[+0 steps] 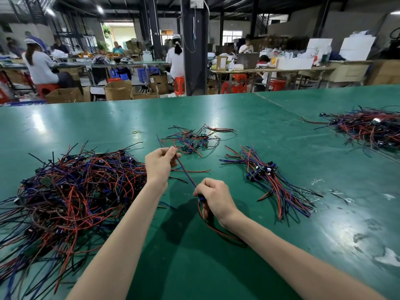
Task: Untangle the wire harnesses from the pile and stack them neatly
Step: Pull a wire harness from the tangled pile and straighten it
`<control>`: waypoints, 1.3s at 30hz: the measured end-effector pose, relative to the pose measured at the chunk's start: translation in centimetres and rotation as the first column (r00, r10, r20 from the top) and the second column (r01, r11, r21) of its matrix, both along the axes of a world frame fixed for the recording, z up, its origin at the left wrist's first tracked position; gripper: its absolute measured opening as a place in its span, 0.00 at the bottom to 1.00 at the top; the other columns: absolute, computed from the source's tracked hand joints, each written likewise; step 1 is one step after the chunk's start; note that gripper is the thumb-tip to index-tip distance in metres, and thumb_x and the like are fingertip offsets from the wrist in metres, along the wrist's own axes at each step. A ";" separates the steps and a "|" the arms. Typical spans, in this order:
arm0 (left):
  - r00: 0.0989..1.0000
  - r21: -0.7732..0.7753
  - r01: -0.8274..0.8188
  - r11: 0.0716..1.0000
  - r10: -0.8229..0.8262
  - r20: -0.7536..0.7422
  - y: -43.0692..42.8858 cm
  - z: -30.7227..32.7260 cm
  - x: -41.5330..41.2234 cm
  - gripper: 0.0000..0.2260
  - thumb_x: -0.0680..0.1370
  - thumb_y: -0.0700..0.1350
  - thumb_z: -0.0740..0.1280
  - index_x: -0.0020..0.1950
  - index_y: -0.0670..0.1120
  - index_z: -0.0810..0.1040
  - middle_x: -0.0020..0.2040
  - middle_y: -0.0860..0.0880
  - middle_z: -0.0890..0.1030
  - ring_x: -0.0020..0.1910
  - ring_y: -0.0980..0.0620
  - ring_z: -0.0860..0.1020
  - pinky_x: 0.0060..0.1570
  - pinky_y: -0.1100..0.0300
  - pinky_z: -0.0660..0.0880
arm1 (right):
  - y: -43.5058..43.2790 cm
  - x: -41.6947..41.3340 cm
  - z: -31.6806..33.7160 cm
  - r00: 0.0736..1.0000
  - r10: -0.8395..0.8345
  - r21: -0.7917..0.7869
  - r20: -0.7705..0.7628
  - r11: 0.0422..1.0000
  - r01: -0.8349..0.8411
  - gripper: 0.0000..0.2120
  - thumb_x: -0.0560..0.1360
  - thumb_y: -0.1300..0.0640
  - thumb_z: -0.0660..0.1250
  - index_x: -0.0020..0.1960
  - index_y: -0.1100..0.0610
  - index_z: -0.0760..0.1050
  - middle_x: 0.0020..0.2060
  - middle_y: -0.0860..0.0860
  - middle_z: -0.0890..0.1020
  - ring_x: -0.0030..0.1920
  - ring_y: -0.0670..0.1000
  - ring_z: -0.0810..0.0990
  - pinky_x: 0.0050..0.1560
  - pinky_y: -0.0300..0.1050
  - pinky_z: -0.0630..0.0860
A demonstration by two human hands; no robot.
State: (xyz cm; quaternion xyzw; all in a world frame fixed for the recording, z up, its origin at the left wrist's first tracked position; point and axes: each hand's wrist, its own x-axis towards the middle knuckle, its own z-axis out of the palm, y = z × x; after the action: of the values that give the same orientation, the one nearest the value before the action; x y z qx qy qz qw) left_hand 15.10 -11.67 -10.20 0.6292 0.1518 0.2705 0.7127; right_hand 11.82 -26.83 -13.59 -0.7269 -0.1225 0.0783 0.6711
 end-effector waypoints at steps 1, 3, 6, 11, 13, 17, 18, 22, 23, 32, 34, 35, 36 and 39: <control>1.000 0.012 -0.015 1.000 0.015 -0.003 0.1 0.1 0.1 0.06 0.78 0.39 0.67 0.42 0.40 0.79 0.34 0.47 0.81 0.24 0.60 0.72 0.29 0.68 0.73 | 0.1 0.1 0.1 1.000 0.001 -0.002 0.003 1.000 -0.001 0.14 0.68 0.63 0.64 0.25 0.54 0.70 0.18 0.46 0.68 0.15 0.51 0.64 0.21 0.37 0.60; 0.999 0.034 -0.049 0.998 0.049 -0.004 0.3 0.2 0.3 0.05 0.76 0.40 0.69 0.41 0.40 0.79 0.34 0.48 0.81 0.25 0.59 0.73 0.31 0.67 0.74 | 0.1 0.2 0.3 1.000 0.002 0.004 0.005 1.000 -0.002 0.15 0.69 0.64 0.64 0.25 0.54 0.70 0.18 0.46 0.68 0.15 0.51 0.64 0.20 0.36 0.60; 0.994 0.044 -0.105 0.994 0.104 0.019 0.2 0.1 0.3 0.06 0.73 0.42 0.73 0.38 0.44 0.79 0.32 0.50 0.81 0.27 0.57 0.74 0.33 0.66 0.74 | 0.0 0.1 0.2 1.000 0.012 0.004 -0.002 1.000 -0.012 0.13 0.69 0.64 0.64 0.27 0.57 0.70 0.18 0.46 0.67 0.16 0.51 0.64 0.20 0.37 0.61; 0.995 -0.009 -0.069 0.998 0.069 0.067 0.1 0.1 -0.4 0.07 0.73 0.42 0.73 0.37 0.43 0.79 0.29 0.53 0.81 0.25 0.58 0.73 0.31 0.67 0.74 | -0.1 -0.3 -0.2 0.999 0.031 -0.006 -0.011 0.999 -0.031 0.13 0.70 0.64 0.64 0.27 0.57 0.70 0.18 0.47 0.67 0.16 0.51 0.63 0.20 0.37 0.59; 0.998 -0.032 -0.025 0.999 0.027 0.064 0.2 0.4 -0.5 0.06 0.75 0.40 0.71 0.38 0.41 0.79 0.28 0.52 0.81 0.25 0.58 0.73 0.31 0.67 0.75 | 0.0 -0.3 0.0 0.999 0.033 -0.010 0.000 0.999 -0.033 0.13 0.70 0.64 0.64 0.28 0.57 0.70 0.19 0.47 0.68 0.16 0.51 0.63 0.19 0.36 0.59; 0.998 -0.038 0.027 0.999 -0.025 0.051 -0.2 0.5 -0.5 0.07 0.78 0.37 0.66 0.40 0.42 0.79 0.29 0.53 0.82 0.26 0.59 0.74 0.32 0.68 0.76 | -0.2 -0.4 0.0 0.999 0.032 -0.015 -0.005 0.999 -0.032 0.13 0.70 0.65 0.64 0.28 0.57 0.70 0.19 0.48 0.68 0.16 0.51 0.64 0.19 0.35 0.59; 0.998 -0.038 0.027 0.999 -0.025 0.049 -0.3 0.6 -0.5 0.07 0.78 0.37 0.66 0.40 0.42 0.79 0.28 0.53 0.82 0.26 0.59 0.74 0.32 0.68 0.76 | -0.2 -0.4 0.0 0.999 0.030 -0.015 -0.010 0.999 -0.031 0.13 0.70 0.65 0.64 0.28 0.57 0.69 0.19 0.48 0.68 0.16 0.51 0.64 0.19 0.34 0.58; 0.999 -0.064 0.007 0.998 -0.004 0.050 -0.3 1.0 -0.3 0.08 0.77 0.37 0.66 0.39 0.42 0.78 0.27 0.54 0.81 0.25 0.61 0.73 0.31 0.69 0.73 | -0.1 -0.2 0.2 1.000 0.026 -0.009 -0.006 1.000 -0.026 0.12 0.70 0.65 0.64 0.29 0.58 0.70 0.20 0.49 0.68 0.16 0.51 0.64 0.19 0.33 0.58; 0.999 -0.070 0.010 0.998 -0.007 0.039 -0.2 1.0 -0.3 0.08 0.77 0.37 0.66 0.39 0.43 0.79 0.27 0.54 0.81 0.26 0.60 0.73 0.31 0.69 0.73 | -0.1 -0.2 0.2 1.000 0.030 -0.008 -0.007 1.000 -0.030 0.12 0.70 0.65 0.64 0.29 0.58 0.70 0.20 0.49 0.68 0.16 0.51 0.64 0.20 0.34 0.58; 0.999 -0.161 0.031 0.986 -0.025 0.039 0.2 1.4 -0.4 0.06 0.75 0.38 0.70 0.39 0.41 0.77 0.26 0.54 0.79 0.23 0.59 0.70 0.27 0.68 0.71 | -0.2 -0.5 0.8 0.999 0.036 0.024 -0.022 0.999 -0.035 0.06 0.70 0.66 0.64 0.36 0.68 0.72 0.20 0.50 0.67 0.17 0.50 0.61 0.19 0.34 0.58; 0.998 -0.190 0.057 0.980 -0.049 0.046 0.3 1.3 -0.4 0.06 0.76 0.38 0.69 0.39 0.40 0.77 0.26 0.53 0.79 0.25 0.58 0.69 0.29 0.67 0.71 | -0.2 -0.7 0.8 0.999 0.036 0.031 -0.030 0.999 -0.035 0.06 0.70 0.66 0.64 0.35 0.67 0.72 0.21 0.50 0.66 0.18 0.49 0.60 0.19 0.34 0.56; 0.997 -0.191 0.076 0.979 -0.068 0.045 0.3 1.2 -0.5 0.06 0.77 0.38 0.68 0.39 0.40 0.77 0.27 0.52 0.79 0.26 0.57 0.70 0.30 0.67 0.71 | -0.2 -0.7 0.7 0.999 0.036 0.033 -0.035 0.999 -0.035 0.06 0.70 0.66 0.64 0.35 0.66 0.72 0.22 0.51 0.66 0.18 0.48 0.60 0.19 0.34 0.55; 0.995 -0.184 0.095 0.978 -0.089 0.043 0.3 1.1 -0.5 0.07 0.77 0.37 0.67 0.39 0.40 0.78 0.28 0.52 0.79 0.28 0.56 0.70 0.32 0.66 0.72 | -0.2 -0.8 0.7 0.998 0.037 0.034 -0.041 0.999 -0.035 0.06 0.70 0.66 0.64 0.35 0.65 0.72 0.22 0.52 0.66 0.18 0.48 0.59 0.19 0.34 0.55; 0.991 -0.163 0.131 0.978 -0.126 0.039 0.3 1.2 -0.6 0.08 0.79 0.36 0.63 0.42 0.41 0.78 0.30 0.52 0.82 0.34 0.54 0.74 0.32 0.68 0.74 | -0.4 -0.8 0.6 0.998 0.036 0.038 -0.053 0.999 -0.034 0.06 0.70 0.66 0.64 0.36 0.67 0.72 0.24 0.53 0.66 0.18 0.48 0.59 0.19 0.33 0.55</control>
State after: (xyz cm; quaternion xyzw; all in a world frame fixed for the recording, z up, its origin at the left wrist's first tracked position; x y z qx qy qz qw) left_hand 14.55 -11.40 -8.97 0.5724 0.1223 0.2192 0.7806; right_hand 11.06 -27.24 -13.01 -0.7099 -0.1187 0.1074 0.6859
